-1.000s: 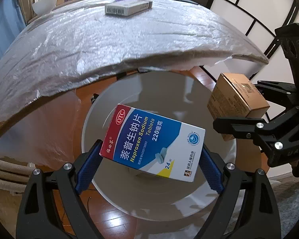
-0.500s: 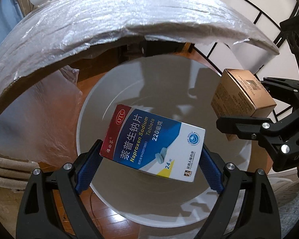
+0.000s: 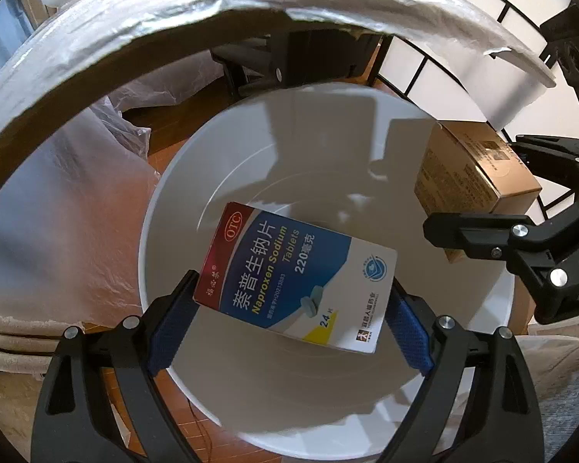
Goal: Collect trash
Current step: 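Carry the Naproxen box and L'Oreal box over the white trash bin with both tools, then open both tools to drop the two boxes into the bin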
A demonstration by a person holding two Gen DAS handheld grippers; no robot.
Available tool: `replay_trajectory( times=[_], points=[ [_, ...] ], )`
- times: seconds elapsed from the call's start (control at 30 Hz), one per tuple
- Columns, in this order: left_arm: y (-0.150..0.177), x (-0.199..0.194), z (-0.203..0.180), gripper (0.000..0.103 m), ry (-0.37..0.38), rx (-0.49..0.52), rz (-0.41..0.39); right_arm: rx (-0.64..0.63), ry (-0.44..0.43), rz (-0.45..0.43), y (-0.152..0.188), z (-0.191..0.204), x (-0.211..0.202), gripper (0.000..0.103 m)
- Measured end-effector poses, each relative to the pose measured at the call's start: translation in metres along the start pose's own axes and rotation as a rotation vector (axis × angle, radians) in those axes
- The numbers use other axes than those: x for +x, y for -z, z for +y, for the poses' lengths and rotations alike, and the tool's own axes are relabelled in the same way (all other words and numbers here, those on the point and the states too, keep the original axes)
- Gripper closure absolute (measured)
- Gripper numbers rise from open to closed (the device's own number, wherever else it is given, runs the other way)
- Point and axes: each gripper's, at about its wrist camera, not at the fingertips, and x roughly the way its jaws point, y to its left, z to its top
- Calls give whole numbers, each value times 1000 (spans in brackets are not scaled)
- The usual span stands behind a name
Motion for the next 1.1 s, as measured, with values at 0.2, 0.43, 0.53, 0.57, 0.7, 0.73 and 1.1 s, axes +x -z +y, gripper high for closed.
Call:
replay_trajectory(
  times=[0.2, 0.43, 0.53, 0.57, 0.7, 0.73, 1.1],
  points=[
    [0, -3, 0, 12, 0, 7, 11, 9, 1, 8, 2, -3, 4, 28],
    [-2, -1, 10, 6, 12, -30, 9, 55, -14, -17, 5, -13, -3, 10],
    [-1, -1, 12, 6, 25, -39, 17, 70, -11, -25, 6, -17, -8, 10],
    [0, -2, 13, 6, 24, -36, 16, 71, -10, -27, 6, -19, -10, 10],
    [4, -13, 12, 6, 24, -26, 6, 53, 6, -44, 8, -21, -28, 10],
    [5, -20, 12, 6, 25, -23, -2, 47, 11, -51, 8, -20, -35, 10],
    [-22, -156, 13, 1, -65, 32, -395, -60, 63, -380, -41, -15, -157, 4]
  ],
)
